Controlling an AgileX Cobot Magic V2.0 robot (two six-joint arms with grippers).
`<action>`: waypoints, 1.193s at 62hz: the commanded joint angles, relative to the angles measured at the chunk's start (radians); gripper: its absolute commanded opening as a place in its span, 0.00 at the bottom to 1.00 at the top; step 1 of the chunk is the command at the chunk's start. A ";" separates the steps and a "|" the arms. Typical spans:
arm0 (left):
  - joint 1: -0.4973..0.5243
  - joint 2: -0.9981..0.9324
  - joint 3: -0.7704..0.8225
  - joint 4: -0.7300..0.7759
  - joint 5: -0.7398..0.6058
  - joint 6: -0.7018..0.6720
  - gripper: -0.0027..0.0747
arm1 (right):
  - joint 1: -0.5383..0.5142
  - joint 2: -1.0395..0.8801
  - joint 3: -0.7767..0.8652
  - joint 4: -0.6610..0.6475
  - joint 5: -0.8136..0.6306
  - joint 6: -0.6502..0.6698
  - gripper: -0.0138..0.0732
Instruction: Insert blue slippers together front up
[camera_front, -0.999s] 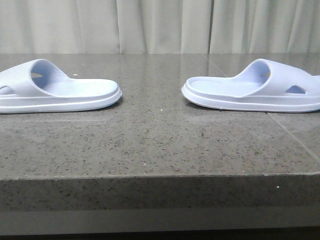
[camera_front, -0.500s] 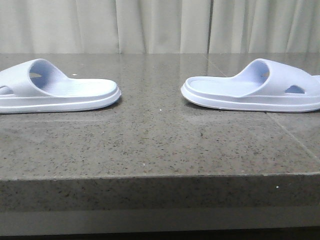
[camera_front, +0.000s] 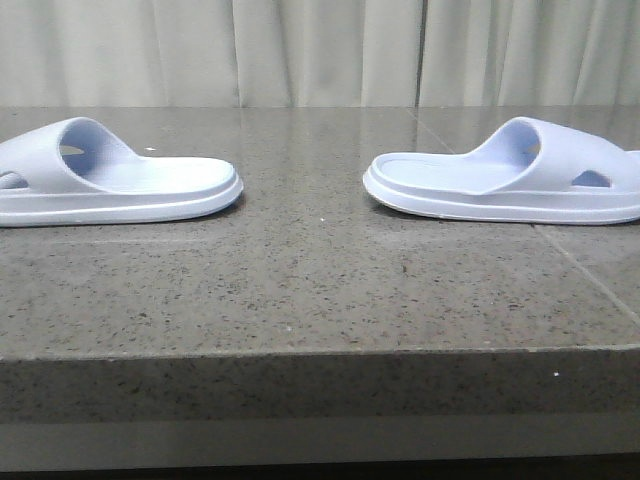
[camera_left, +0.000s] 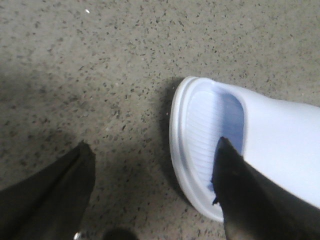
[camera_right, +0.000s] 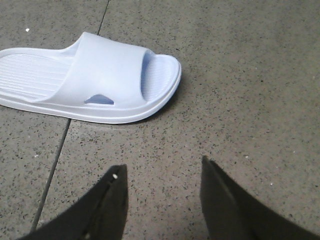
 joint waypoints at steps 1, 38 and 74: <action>0.001 0.024 -0.031 -0.148 0.026 0.076 0.67 | -0.006 0.009 -0.031 -0.004 -0.076 -0.002 0.59; -0.117 0.169 -0.052 -0.223 0.060 0.146 0.43 | -0.006 0.009 -0.031 -0.004 -0.076 -0.002 0.59; -0.190 0.182 -0.056 -0.203 0.079 0.151 0.01 | -0.006 0.009 -0.031 -0.004 -0.075 -0.002 0.59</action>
